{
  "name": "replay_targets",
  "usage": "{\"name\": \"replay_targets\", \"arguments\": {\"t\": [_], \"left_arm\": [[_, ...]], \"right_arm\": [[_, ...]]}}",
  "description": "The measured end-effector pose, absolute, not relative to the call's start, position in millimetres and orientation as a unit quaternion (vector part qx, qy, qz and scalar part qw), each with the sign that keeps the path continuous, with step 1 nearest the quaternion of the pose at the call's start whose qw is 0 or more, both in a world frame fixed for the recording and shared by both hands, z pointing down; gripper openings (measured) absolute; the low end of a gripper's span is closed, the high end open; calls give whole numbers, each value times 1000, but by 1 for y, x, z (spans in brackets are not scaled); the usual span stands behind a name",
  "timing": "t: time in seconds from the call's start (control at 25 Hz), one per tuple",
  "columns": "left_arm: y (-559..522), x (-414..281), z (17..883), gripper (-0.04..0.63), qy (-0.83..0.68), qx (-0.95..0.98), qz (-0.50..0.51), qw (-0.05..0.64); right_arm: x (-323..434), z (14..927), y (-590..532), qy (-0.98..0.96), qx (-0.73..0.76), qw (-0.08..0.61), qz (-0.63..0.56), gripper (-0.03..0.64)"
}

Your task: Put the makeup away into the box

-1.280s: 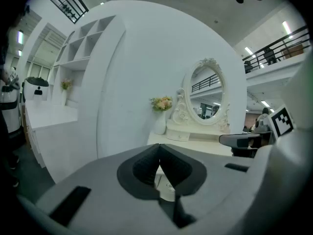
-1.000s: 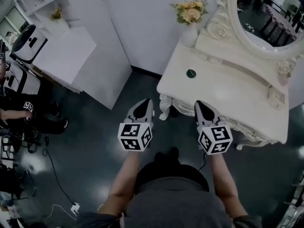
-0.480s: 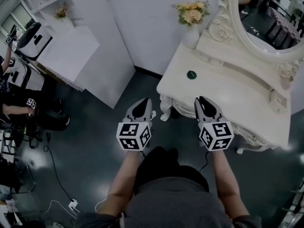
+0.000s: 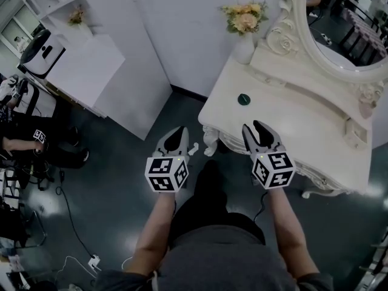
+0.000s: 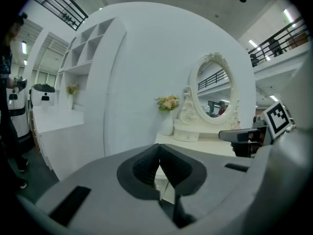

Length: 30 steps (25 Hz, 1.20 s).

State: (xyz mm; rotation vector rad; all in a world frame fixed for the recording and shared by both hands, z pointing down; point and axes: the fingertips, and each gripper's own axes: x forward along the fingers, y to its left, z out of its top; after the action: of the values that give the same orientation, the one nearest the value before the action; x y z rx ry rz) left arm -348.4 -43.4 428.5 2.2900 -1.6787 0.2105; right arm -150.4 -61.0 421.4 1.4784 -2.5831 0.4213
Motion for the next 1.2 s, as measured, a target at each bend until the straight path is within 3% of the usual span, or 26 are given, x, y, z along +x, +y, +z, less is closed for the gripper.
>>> {"name": "replay_targets", "arguments": {"t": [0.48,1.2], "left_arm": [[-133,-353,443,6,-569,803,74,162],[-255,-333,482,6,-506,833,98,202]], "right_arm": [[-153,444,-141,-844,502,113,147,153],[-152,520,-228,-807,501,249,192,132]]}}
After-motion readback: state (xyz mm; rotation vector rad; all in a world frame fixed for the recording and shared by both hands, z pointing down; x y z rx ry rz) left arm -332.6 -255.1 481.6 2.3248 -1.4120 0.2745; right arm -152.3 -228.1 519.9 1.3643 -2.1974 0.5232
